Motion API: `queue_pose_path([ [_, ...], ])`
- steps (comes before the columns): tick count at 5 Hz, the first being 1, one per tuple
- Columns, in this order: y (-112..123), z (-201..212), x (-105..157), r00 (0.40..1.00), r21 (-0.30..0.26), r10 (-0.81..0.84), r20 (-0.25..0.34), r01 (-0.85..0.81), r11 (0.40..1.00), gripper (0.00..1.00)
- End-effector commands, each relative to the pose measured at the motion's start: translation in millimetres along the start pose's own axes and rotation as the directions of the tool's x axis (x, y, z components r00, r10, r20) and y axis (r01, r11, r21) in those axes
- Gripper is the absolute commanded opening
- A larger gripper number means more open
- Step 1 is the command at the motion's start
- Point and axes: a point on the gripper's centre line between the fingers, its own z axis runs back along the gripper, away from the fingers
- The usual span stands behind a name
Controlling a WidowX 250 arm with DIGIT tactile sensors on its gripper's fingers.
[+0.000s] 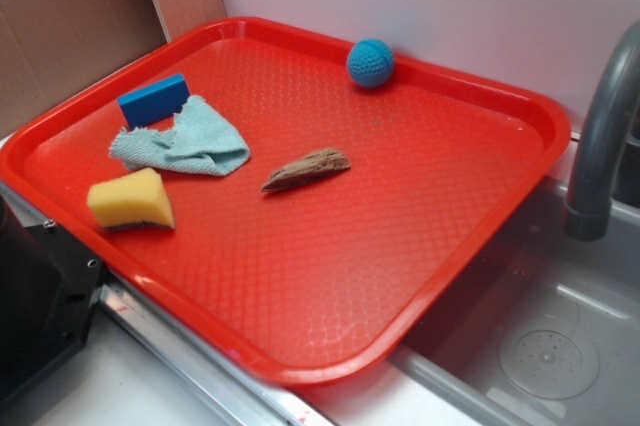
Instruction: Grab the wood chip.
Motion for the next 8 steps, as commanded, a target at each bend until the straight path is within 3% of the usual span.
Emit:
queue_pose_path([
  [1,-24,-22,38,0.985,-0.037,-0.156,0.067,0.159,0.987,1.0],
  [2,-29,-50,65,0.978,-0.058,-0.161,0.132,0.169,0.984,1.0],
  [4,-37,-106,87,0.984,-0.12,-0.16,0.077,0.168,0.978,1.0],
  [6,-51,-153,84,0.969,-0.08,-0.248,0.016,0.248,0.965,1.0],
  [7,-52,-174,77,0.957,-0.085,-0.288,-0.029,0.284,0.955,1.0],
  [8,-46,-188,69,0.96,-0.016,-0.268,-0.079,0.268,0.963,1.0],
])
